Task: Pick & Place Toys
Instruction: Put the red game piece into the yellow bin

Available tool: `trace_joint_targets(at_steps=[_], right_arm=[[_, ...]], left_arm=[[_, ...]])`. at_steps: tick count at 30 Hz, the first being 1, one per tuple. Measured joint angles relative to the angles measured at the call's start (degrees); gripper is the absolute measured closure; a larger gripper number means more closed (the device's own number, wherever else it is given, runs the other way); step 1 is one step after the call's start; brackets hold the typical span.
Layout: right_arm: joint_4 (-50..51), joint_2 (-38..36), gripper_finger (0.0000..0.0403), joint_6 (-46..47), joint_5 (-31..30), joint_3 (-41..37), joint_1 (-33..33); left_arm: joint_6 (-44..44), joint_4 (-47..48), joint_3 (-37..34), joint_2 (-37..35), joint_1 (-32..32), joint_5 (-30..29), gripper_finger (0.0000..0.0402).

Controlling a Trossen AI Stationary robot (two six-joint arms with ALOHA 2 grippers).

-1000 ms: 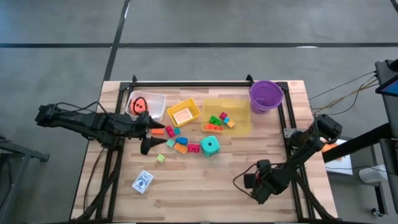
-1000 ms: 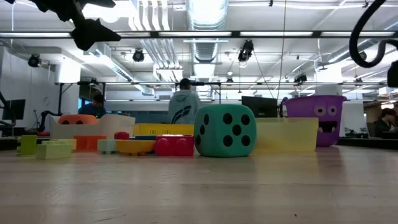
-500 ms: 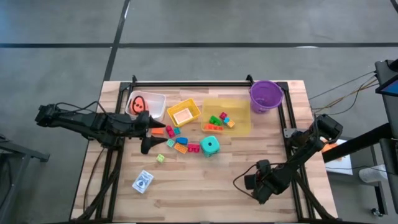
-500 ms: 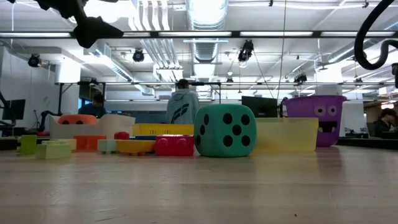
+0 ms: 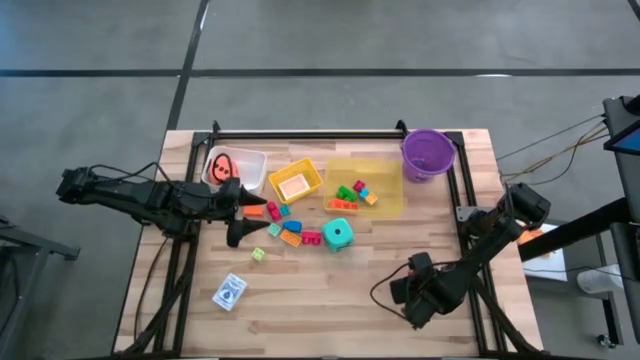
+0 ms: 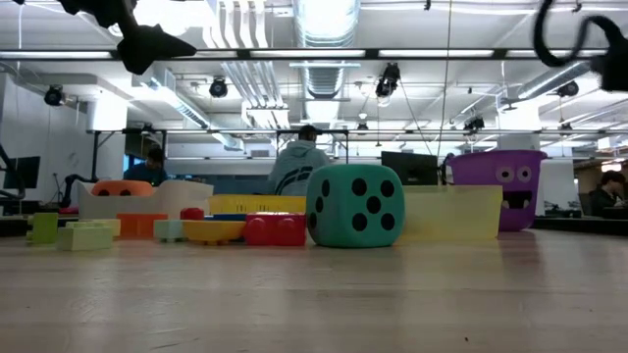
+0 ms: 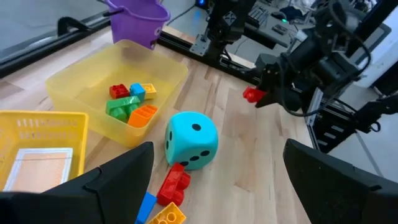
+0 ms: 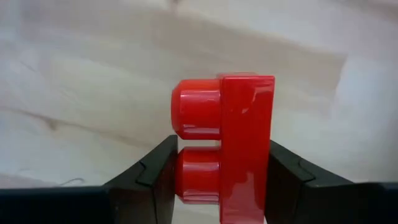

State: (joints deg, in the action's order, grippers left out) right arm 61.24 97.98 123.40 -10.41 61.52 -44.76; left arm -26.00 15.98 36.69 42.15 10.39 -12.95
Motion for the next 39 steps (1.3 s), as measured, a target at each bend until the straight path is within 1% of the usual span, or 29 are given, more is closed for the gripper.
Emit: trace_joint_targets(at_steps=[4,10,14,18,24,27,35,39], right_arm=[[7.7,-0.1,0.0242,-5.8,-1.2,5.1,2.7],[16.3,-0.2,0.0242,-16.8,-6.4,12.2,8.7],[20.6,-0.4,0.0242,-26.7,-10.0,16.5,14.2],[21.3,-1.3,0.0242,-39.3,-12.6,18.6,20.8],[20.1,-2.8,0.0242,-55.2,-16.0,18.8,31.8],[17.0,-2.8,0.0242,-62.5,-16.9,18.7,36.8],[4.9,-2.7,0.0242,-80.2,-16.4,17.7,47.5],[-0.8,-2.7,0.0242,-90.0,-13.3,16.7,52.2]], left_arm=[[0.0,-0.3,0.0,0.0,0.0,-1.8,0.0043],[-0.9,-0.3,0.0,0.0,0.0,-2.9,0.0043],[-0.9,-0.3,0.0,0.0,0.0,-2.9,0.0043],[-0.9,0.4,0.0,0.0,0.0,-2.9,0.0043],[-0.9,0.8,0.0,0.0,0.0,-2.9,0.0043],[-0.9,1.2,0.0,0.0,0.0,-2.9,0.0043],[-0.9,1.2,0.0,0.0,0.0,-2.9,0.0043],[-0.9,1.4,0.0,0.0,0.0,-2.9,0.0043]])
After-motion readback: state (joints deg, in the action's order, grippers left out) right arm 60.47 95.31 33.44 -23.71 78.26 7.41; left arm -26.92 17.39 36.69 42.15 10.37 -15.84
